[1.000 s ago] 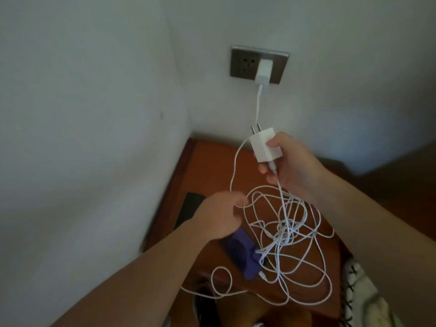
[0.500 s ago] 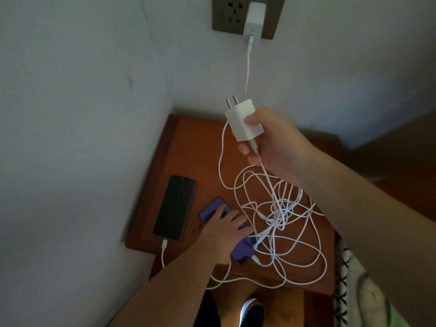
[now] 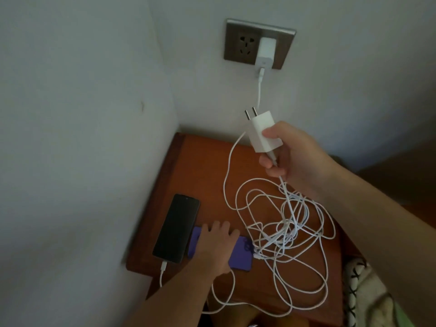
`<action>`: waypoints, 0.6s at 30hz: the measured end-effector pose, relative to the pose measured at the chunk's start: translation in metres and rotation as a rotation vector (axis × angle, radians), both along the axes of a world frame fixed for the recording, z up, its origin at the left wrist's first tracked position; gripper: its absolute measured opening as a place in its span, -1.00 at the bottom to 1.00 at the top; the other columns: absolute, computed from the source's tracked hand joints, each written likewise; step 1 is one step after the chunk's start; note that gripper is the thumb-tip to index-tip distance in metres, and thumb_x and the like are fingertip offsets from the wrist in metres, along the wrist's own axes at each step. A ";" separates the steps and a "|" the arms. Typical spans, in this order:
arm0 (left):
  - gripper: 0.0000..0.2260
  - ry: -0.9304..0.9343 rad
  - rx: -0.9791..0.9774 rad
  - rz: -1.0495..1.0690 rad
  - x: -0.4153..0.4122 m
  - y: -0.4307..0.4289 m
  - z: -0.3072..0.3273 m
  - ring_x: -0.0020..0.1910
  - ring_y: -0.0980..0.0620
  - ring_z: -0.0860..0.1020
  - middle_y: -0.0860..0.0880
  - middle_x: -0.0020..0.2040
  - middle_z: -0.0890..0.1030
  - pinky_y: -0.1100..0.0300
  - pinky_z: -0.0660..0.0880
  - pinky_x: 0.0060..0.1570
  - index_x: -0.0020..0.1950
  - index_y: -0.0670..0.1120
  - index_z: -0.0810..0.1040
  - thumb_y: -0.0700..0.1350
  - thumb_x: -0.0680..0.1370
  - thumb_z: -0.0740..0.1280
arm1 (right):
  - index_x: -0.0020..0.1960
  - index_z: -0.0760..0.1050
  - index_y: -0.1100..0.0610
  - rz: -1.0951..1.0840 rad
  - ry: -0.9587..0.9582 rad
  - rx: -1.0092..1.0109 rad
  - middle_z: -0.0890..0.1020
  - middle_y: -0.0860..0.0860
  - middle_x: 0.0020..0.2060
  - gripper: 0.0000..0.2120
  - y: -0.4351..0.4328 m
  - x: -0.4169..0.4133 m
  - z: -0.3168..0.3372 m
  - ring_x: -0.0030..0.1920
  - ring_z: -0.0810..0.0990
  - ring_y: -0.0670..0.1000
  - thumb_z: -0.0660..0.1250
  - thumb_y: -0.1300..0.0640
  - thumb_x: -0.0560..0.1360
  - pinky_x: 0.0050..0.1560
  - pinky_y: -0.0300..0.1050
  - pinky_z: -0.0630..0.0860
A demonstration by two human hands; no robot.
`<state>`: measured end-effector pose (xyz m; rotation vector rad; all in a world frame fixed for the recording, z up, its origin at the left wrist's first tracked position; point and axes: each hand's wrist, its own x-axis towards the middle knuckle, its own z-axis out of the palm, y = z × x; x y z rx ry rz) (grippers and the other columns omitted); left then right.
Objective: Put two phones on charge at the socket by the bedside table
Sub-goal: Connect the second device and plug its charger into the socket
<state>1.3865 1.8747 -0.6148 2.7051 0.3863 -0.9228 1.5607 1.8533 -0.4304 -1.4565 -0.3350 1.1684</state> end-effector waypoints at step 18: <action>-0.09 0.086 -0.009 0.197 0.008 -0.006 0.001 0.38 -0.23 0.25 -0.14 0.48 0.17 -0.23 0.39 0.17 0.56 -0.01 -0.02 0.19 0.41 0.44 | -0.16 0.43 0.15 0.118 -0.369 -0.471 0.37 -0.04 -0.59 -0.83 -0.032 0.054 0.067 -0.70 0.17 -0.15 0.27 0.07 0.53 -0.67 -0.38 0.07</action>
